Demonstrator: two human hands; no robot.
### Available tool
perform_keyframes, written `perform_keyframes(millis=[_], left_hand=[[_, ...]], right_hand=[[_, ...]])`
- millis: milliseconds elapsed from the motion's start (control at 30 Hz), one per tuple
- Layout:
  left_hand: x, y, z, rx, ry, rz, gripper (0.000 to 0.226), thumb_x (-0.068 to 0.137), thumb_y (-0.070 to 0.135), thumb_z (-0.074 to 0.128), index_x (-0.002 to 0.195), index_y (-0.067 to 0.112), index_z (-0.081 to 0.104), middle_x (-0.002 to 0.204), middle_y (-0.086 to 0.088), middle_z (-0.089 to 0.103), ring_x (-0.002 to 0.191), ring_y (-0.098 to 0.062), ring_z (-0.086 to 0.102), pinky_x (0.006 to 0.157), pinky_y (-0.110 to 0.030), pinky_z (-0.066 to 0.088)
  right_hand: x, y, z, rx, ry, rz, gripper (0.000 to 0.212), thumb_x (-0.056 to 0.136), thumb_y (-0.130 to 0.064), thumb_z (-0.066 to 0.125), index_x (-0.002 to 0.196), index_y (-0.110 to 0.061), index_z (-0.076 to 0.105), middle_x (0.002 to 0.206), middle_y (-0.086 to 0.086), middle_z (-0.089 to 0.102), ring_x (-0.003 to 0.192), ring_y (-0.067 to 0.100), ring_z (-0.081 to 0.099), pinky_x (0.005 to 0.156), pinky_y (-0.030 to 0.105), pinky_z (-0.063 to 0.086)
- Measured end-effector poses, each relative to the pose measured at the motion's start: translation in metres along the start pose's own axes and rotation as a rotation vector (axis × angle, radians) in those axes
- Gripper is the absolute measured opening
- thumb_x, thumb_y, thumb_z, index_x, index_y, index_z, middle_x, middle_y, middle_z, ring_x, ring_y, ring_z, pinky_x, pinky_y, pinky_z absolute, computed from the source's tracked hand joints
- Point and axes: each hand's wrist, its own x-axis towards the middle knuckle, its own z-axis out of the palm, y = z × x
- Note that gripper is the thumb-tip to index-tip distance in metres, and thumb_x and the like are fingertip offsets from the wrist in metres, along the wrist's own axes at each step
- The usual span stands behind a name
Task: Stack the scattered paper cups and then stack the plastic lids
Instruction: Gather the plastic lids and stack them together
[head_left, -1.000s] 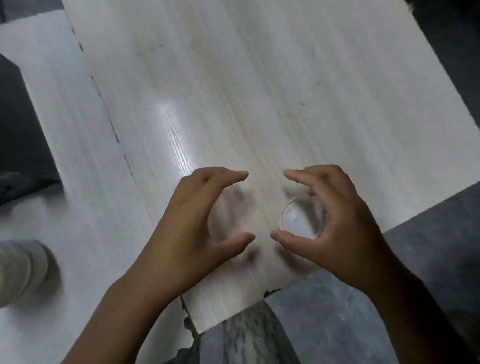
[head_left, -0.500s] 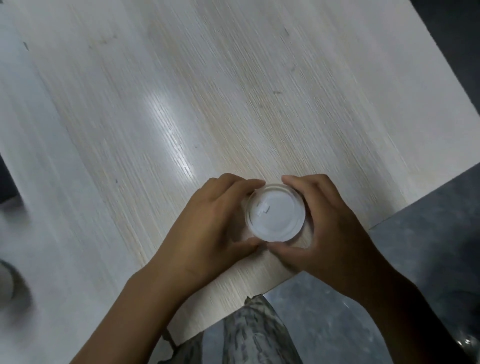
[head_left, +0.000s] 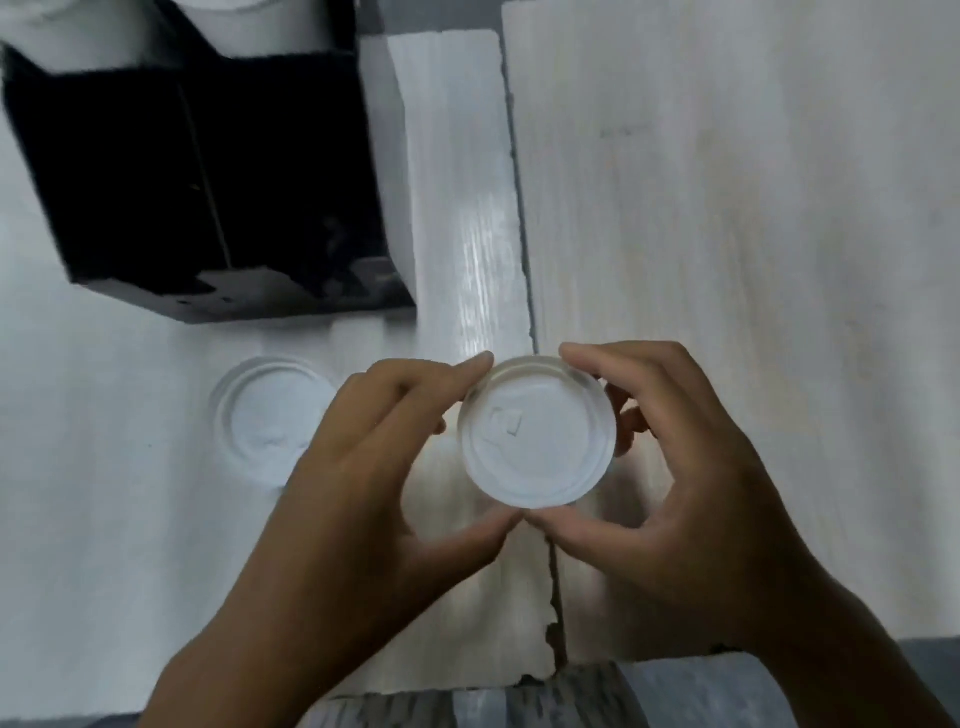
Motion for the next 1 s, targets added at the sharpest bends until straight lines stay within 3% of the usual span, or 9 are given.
perform_keyframes(millis=[167,233,367,500,567,700,900,1000], left_hand=[[-0.034,-0.030,-0.046,0.057,0.177,-0.051,0.080,0.076,0.060,0.069,0.143,0.018,0.058,0.130,0.011,0.055,0.112,-0.015,0.058,0.091,-0.016,0.049],[-0.043,-0.046,-0.056,0.070,0.217,-0.067,0.080,0.076,0.060,0.070,0.143,0.018,0.058,0.134,0.008,0.055,0.121,-0.018,0.055,0.099,-0.020,0.047],[-0.056,-0.080,-0.065,0.035,0.242,-0.135,0.080,0.077,0.062,0.070,0.145,0.023,0.056,0.142,0.009,0.051,0.131,-0.016,0.049,0.107,-0.028,0.043],[-0.060,-0.108,-0.057,-0.044,0.191,-0.176,0.082,0.080,0.066,0.067,0.149,0.024,0.052,0.148,0.008,0.048,0.137,-0.020,0.048,0.107,-0.049,0.049],[-0.060,-0.118,-0.051,-0.117,0.155,-0.196,0.079,0.084,0.065,0.063,0.152,0.027,0.048,0.150,0.011,0.046,0.140,-0.018,0.046,0.111,-0.045,0.048],[-0.055,-0.131,-0.041,-0.229,0.149,-0.212,0.065,0.095,0.056,0.055,0.154,0.031,0.045,0.149,0.018,0.046,0.141,-0.004,0.044,0.110,-0.023,0.046],[-0.048,-0.139,-0.037,-0.320,0.132,-0.221,0.061,0.098,0.056,0.052,0.155,0.037,0.041,0.155,0.024,0.042,0.144,-0.001,0.042,0.110,-0.037,0.050],[-0.046,-0.140,-0.036,-0.449,0.072,-0.244,0.060,0.097,0.058,0.055,0.153,0.052,0.035,0.153,0.031,0.042,0.143,0.002,0.042,0.107,-0.027,0.049]], right_hand=[[0.034,-0.045,0.035,0.047,-0.089,-0.100,0.086,0.072,-0.058,0.079,0.144,-0.029,0.042,0.135,-0.017,0.049,0.121,0.002,0.051,0.091,0.010,0.045],[0.045,-0.055,0.052,0.058,-0.121,-0.117,0.085,0.072,-0.056,0.081,0.143,-0.029,0.043,0.136,-0.015,0.050,0.121,0.004,0.051,0.092,0.010,0.044],[0.061,-0.066,0.085,0.019,-0.171,-0.141,0.082,0.074,-0.055,0.079,0.143,-0.026,0.046,0.137,-0.011,0.048,0.126,0.003,0.047,0.099,0.009,0.037],[0.066,-0.062,0.109,-0.029,-0.200,-0.104,0.082,0.073,-0.056,0.078,0.144,-0.030,0.045,0.137,-0.014,0.043,0.129,0.002,0.042,0.102,0.009,0.035],[0.066,-0.058,0.116,-0.053,-0.195,-0.090,0.084,0.072,-0.053,0.082,0.143,-0.030,0.046,0.138,-0.015,0.040,0.131,0.000,0.040,0.103,0.008,0.036],[0.065,-0.052,0.121,-0.060,-0.155,-0.065,0.085,0.070,-0.049,0.087,0.143,-0.024,0.050,0.141,-0.007,0.041,0.135,-0.002,0.038,0.102,0.008,0.039],[0.065,-0.056,0.123,-0.017,-0.159,-0.014,0.086,0.073,-0.044,0.086,0.147,-0.030,0.044,0.143,-0.011,0.047,0.132,0.004,0.048,0.097,0.010,0.044],[0.062,-0.057,0.122,0.102,-0.189,0.094,0.088,0.072,-0.039,0.093,0.144,-0.044,0.044,0.144,-0.018,0.047,0.132,0.002,0.050,0.097,0.009,0.046]])
